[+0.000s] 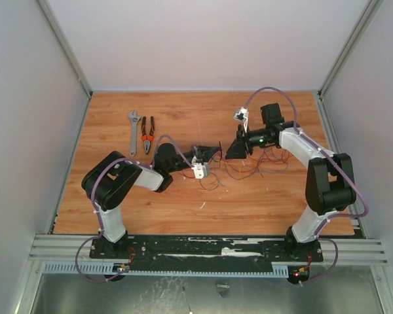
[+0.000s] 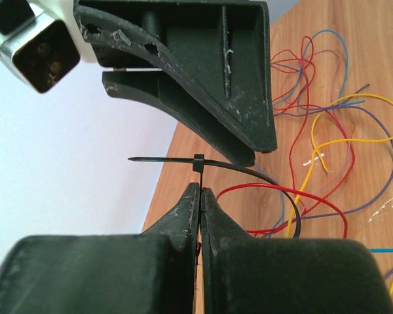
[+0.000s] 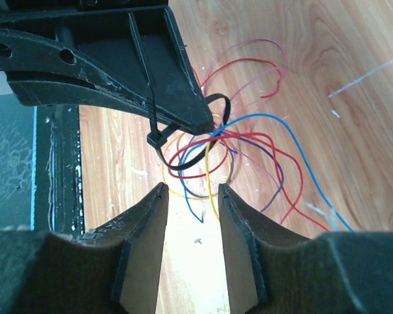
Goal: Zip-tie the wires
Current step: Tie the cable at the center of the board.
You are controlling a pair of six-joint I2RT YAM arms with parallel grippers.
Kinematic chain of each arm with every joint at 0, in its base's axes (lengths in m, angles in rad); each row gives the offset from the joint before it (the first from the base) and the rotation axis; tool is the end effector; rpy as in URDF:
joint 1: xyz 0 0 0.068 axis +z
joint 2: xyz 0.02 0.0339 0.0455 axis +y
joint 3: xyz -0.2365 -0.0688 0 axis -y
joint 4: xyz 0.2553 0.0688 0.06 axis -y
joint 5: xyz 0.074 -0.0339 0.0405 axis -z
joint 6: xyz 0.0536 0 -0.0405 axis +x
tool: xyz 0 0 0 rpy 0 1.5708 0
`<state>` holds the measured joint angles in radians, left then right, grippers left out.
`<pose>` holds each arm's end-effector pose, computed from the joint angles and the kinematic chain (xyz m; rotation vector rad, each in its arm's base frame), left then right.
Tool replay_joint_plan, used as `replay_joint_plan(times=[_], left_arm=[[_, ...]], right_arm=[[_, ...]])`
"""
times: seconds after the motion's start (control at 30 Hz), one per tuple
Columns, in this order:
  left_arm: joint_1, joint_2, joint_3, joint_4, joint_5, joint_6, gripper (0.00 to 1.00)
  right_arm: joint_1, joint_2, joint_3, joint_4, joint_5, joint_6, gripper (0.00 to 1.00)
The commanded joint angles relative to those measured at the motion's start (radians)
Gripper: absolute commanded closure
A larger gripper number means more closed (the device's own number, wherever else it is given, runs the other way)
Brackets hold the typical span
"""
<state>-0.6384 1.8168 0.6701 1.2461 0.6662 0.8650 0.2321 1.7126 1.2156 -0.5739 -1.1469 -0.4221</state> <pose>0.2637 -0.2369 0.1464 1.3483 0.6580 -0.3067 0.3318 0.1286 0.1943 -1.0544 1.9743 1.3664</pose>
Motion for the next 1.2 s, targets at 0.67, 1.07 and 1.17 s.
replay_joint_plan(times=[0.67, 1.07, 1.17], left_arm=[[0.006, 0.030, -0.016, 0.126, 0.004, -0.105, 1.00], [0.005, 0.030, -0.011, 0.131, 0.007, -0.113, 1.00], [0.006, 0.032, -0.011, 0.136, 0.007, -0.119, 1.00]], right_arm=[[0.036, -0.179, -0.020, 0.294, 0.138, 0.237, 0.35], [0.069, -0.131, 0.000, 0.295, 0.106, 0.254, 0.43], [0.071, -0.117, 0.005, 0.282, 0.108, 0.253, 0.48]])
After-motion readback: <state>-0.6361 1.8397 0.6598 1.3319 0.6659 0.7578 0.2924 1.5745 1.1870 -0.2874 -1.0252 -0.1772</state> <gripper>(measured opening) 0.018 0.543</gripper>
